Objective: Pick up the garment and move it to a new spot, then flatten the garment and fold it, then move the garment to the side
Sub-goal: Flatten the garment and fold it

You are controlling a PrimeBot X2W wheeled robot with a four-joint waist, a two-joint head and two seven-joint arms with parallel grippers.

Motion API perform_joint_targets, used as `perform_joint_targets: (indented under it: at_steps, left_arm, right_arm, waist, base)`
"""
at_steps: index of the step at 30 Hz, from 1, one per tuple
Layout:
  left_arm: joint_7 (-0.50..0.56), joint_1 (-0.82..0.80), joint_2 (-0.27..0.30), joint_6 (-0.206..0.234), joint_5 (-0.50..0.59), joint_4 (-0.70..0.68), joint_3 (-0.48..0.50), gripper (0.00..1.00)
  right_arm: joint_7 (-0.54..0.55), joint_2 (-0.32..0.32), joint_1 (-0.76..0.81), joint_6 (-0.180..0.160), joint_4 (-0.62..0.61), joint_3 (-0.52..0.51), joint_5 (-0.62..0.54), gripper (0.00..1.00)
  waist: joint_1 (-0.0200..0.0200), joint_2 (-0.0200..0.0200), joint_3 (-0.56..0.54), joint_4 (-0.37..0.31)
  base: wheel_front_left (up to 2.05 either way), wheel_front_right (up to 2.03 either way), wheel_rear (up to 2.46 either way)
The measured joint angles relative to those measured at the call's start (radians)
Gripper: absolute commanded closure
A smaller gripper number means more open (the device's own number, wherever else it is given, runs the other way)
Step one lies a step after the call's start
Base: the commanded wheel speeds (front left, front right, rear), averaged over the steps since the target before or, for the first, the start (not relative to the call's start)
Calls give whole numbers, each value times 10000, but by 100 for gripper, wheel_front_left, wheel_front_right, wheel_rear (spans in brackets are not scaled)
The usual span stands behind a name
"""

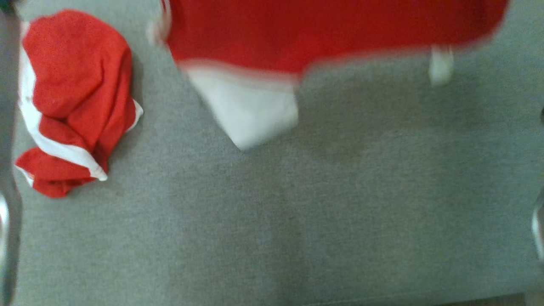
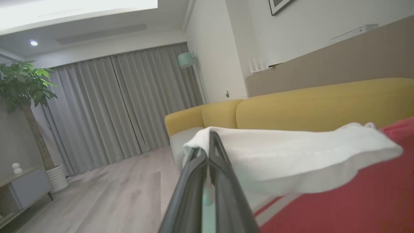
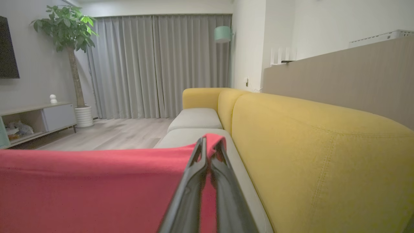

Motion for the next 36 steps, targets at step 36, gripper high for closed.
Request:
perform_joint_targets:
  at_steps: [36]
  left_arm:
    - [-3626, 3412, -903, -428, 424, 5310, -3513, 100]
  right_arm:
    - [-2439, -1605, 1264, 0, 8299, 3668, 798, 100]
  waist:
    - [-9, 1, -754, 875]
  base:
    - [0, 0, 0]
